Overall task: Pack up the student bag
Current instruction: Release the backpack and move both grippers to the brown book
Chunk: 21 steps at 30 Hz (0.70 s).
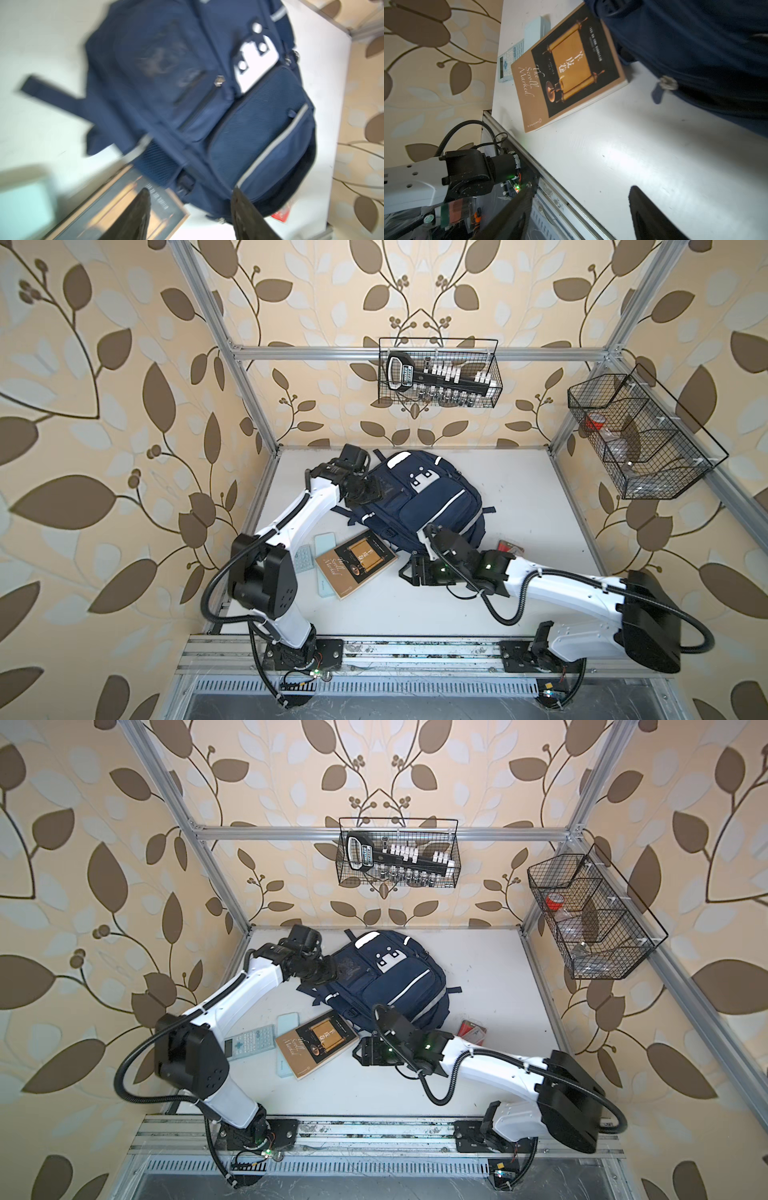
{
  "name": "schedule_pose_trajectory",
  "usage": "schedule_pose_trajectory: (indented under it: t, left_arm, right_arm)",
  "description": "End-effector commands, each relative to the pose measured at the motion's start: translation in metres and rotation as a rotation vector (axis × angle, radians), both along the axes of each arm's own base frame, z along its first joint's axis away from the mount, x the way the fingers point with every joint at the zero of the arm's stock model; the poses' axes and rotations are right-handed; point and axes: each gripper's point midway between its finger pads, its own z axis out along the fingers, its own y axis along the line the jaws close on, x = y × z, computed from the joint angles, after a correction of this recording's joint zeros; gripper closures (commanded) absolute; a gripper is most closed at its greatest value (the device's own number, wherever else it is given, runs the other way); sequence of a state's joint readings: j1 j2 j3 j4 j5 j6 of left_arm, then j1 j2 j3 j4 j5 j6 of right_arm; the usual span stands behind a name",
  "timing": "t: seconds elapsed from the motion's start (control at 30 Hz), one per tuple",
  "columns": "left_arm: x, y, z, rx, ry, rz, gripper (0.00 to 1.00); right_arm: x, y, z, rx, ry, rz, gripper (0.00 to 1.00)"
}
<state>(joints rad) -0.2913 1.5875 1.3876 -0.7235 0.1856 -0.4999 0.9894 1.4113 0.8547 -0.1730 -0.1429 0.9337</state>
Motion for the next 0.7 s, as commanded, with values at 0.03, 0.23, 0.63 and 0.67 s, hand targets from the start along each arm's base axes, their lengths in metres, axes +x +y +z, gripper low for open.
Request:
schedule_pose_trajectory:
  t: [0.03, 0.23, 0.63, 0.67]
  left_arm:
    - [-0.026, 0.049, -0.045, 0.036, 0.141, 0.121, 0.40]
    - [-0.050, 0.071, -0.096, 0.054, 0.254, 0.200, 0.42]
    - [-0.099, 0.089, -0.118, 0.122, 0.323, 0.239, 0.43]
    - [-0.104, 0.090, -0.123, 0.131, 0.335, 0.239, 0.43]
  right_arm:
    - [-0.005, 0.034, -0.013, 0.048, 0.059, 0.079, 0.25]
    - [-0.009, 0.061, -0.037, 0.081, 0.157, 0.138, 0.24]
    - [0.053, 0.073, -0.077, 0.044, 0.225, 0.064, 0.29]
    - [0.056, 0.075, -0.078, 0.042, 0.228, 0.071, 0.29]
